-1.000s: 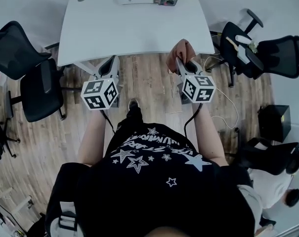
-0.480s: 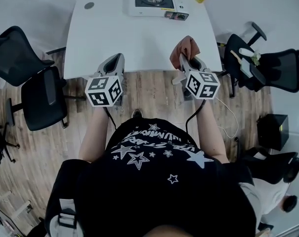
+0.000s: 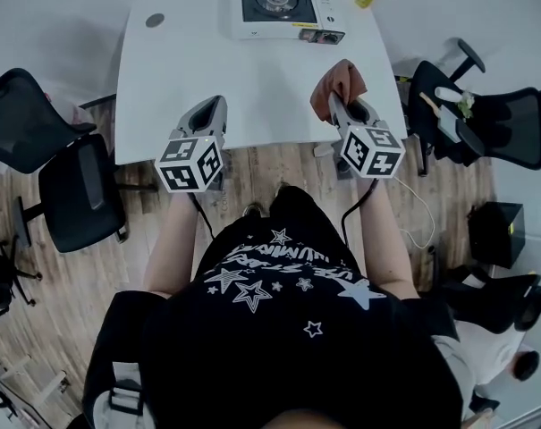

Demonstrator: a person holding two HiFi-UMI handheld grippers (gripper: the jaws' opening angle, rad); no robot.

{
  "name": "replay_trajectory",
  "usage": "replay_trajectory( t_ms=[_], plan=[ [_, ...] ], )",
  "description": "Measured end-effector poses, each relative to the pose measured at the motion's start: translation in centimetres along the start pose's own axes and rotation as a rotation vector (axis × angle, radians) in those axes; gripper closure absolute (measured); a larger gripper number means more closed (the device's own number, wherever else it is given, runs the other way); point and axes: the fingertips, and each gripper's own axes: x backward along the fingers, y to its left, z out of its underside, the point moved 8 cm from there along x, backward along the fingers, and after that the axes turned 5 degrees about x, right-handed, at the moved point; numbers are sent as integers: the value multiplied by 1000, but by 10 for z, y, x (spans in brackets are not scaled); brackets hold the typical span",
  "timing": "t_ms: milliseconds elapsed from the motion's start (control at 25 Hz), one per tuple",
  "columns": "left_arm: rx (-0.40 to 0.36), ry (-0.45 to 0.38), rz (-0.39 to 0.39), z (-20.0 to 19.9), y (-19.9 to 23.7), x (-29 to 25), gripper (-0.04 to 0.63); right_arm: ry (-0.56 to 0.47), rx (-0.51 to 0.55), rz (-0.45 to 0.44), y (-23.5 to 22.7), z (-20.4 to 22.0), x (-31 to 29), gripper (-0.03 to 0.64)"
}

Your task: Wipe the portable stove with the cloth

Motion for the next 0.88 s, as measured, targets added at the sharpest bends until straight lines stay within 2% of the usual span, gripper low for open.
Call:
replay_trajectory(
  t_ms=[200, 360, 880],
  plan=[
    [-3, 0, -19, -12, 6, -22, 588, -5, -38, -33, -26, -17, -28, 557],
    [-41, -11, -62, -30, 16, -44, 588, -17, -52, -82, -48, -38, -65, 557],
    [-48, -34, -134, -89, 41, -137, 588, 69, -68, -225, -109, -94, -187, 558]
  ],
)
